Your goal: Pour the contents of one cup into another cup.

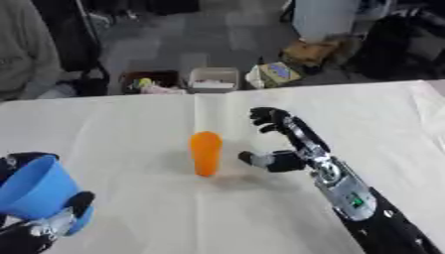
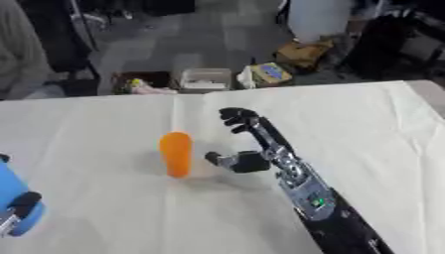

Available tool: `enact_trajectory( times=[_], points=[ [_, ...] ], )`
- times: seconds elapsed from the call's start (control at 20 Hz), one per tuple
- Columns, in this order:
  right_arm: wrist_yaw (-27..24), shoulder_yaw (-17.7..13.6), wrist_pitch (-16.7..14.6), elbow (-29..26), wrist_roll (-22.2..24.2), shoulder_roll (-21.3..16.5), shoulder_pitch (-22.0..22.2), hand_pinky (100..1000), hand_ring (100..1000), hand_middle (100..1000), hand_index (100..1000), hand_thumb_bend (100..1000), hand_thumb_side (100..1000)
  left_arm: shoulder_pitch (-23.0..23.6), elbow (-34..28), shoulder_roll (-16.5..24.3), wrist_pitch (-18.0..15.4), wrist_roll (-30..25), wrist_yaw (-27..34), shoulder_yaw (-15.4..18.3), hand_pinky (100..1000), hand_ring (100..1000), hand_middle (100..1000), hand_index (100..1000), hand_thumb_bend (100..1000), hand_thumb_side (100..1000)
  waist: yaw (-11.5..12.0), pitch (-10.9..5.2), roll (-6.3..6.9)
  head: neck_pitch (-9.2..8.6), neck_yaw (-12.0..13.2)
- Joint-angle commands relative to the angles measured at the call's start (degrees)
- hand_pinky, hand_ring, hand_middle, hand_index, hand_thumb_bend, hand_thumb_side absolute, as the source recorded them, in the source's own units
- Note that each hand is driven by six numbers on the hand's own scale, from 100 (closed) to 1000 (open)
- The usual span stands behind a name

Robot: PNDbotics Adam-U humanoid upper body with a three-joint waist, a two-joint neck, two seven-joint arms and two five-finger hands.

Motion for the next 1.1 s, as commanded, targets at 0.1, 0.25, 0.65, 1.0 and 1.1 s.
enact_trajectory(
  times=[0.1, 0.25, 0.65, 1.0, 1.1],
  points=[
    [1.16, 0.04, -1.07, 2.76, 0.67, 0.21, -2.47, 742, 786, 762, 865, 577, 185, -0.35, -1.23, -0.09, -0.43, -0.76, 0.26, -0.12, 609, 309, 360, 681, 295, 100, 0.34, -1.0, 0.11, 0.13, -0.65],
    [1.76, 0.43, -1.7, 4.91, 1.67, 1.15, -3.63, 741, 783, 759, 865, 580, 193, -0.47, -1.23, -0.53, -0.36, -1.08, 0.29, -0.35, 610, 309, 360, 681, 296, 100, 0.53, -0.98, 0.1, 0.31, -0.72],
    [3.43, 1.33, -3.42, 9.41, 3.89, 3.82, -5.72, 738, 776, 751, 863, 582, 216, -0.75, -1.23, -1.14, 0.38, -1.35, -0.13, -0.78, 611, 309, 361, 682, 295, 100, 1.21, -1.17, -0.38, 1.3, -0.66],
    [4.02, 1.7, -4.1, 11.38, 4.88, 6.08, -6.8, 733, 768, 742, 860, 577, 229, -1.36, -1.23, -1.66, 1.08, -1.52, 0.12, -1.35, 612, 308, 361, 681, 292, 100, 2.03, -1.26, -0.99, 1.91, -0.71],
    [4.13, 1.76, -4.24, 11.81, 5.08, 6.49, -7.02, 732, 766, 740, 859, 575, 231, -1.48, -1.23, -1.78, 1.27, -1.59, 0.22, -1.51, 612, 308, 361, 681, 292, 100, 2.25, -1.23, -1.07, 1.96, -0.72]
  ],
)
